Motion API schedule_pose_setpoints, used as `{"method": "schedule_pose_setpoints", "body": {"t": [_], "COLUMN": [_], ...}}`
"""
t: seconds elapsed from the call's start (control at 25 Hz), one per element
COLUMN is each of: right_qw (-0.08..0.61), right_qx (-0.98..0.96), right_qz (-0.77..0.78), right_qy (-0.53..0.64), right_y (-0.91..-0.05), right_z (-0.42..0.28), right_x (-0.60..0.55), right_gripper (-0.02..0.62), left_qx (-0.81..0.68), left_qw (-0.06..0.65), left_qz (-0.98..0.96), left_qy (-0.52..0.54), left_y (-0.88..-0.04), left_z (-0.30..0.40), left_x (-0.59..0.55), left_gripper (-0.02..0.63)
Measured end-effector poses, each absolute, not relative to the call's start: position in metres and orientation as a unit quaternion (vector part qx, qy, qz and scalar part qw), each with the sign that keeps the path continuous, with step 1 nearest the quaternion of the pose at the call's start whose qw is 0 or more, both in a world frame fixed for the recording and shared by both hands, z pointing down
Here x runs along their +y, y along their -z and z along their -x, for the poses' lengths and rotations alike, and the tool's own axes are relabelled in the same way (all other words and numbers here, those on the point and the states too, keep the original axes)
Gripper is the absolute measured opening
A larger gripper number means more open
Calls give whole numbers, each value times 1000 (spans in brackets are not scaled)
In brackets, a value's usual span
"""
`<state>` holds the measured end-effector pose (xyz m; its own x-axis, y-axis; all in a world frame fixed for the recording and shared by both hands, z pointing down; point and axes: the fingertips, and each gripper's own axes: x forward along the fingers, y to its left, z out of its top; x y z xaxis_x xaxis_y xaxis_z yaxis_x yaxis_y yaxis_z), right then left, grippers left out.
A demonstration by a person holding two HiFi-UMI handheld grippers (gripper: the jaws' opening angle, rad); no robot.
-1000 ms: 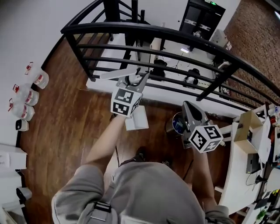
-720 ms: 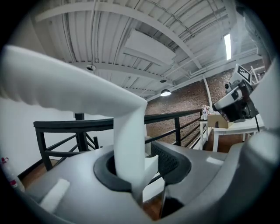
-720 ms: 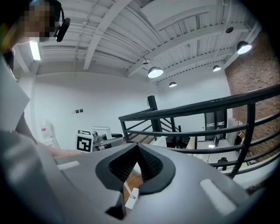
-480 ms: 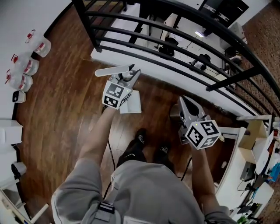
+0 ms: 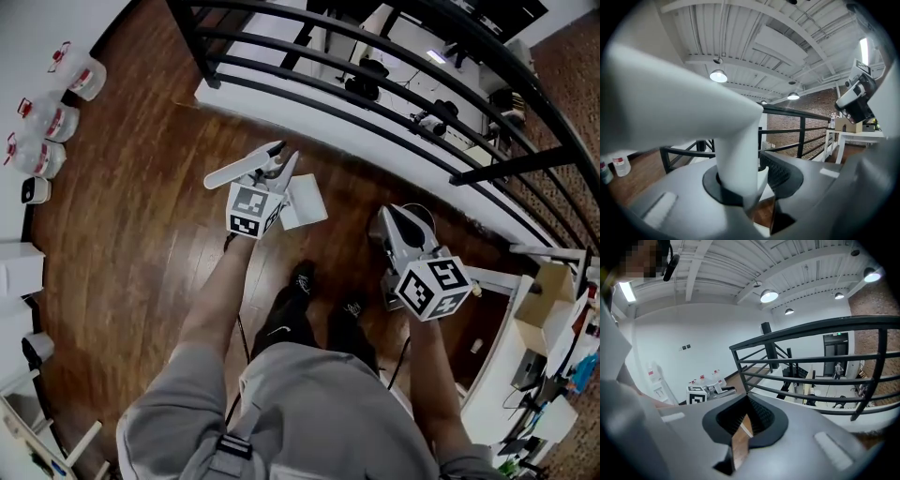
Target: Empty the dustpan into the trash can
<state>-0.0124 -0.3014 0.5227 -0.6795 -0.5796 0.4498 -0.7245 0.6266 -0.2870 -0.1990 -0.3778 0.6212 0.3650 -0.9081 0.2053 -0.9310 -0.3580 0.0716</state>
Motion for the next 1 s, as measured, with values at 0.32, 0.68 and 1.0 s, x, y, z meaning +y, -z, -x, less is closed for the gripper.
{"method": "schedule_pose_setpoints", "body": {"t": [0.32,0.68,1.0], "right_qw": [163,163,154], "right_qx": [-892,-898,-903], "right_qz": [-356,-339,-337], "right_qy": [-227,-229,-218], "right_y": [-521,-519,-503], "right_z": [23,30,28], "right_x": [-305,-302,-297], "right_gripper": [0,0,0], "left_qx": [-594,-627,-646], "left_qw": [107,128,203], "left_qz": [-795,-762,-726], "left_qy": [-60,-97,-120], "left_y": [-639,-662,-688], "left_z": [220,239,247], "left_x": [-356,-330,-303], "left_gripper": [94,277,413]}}
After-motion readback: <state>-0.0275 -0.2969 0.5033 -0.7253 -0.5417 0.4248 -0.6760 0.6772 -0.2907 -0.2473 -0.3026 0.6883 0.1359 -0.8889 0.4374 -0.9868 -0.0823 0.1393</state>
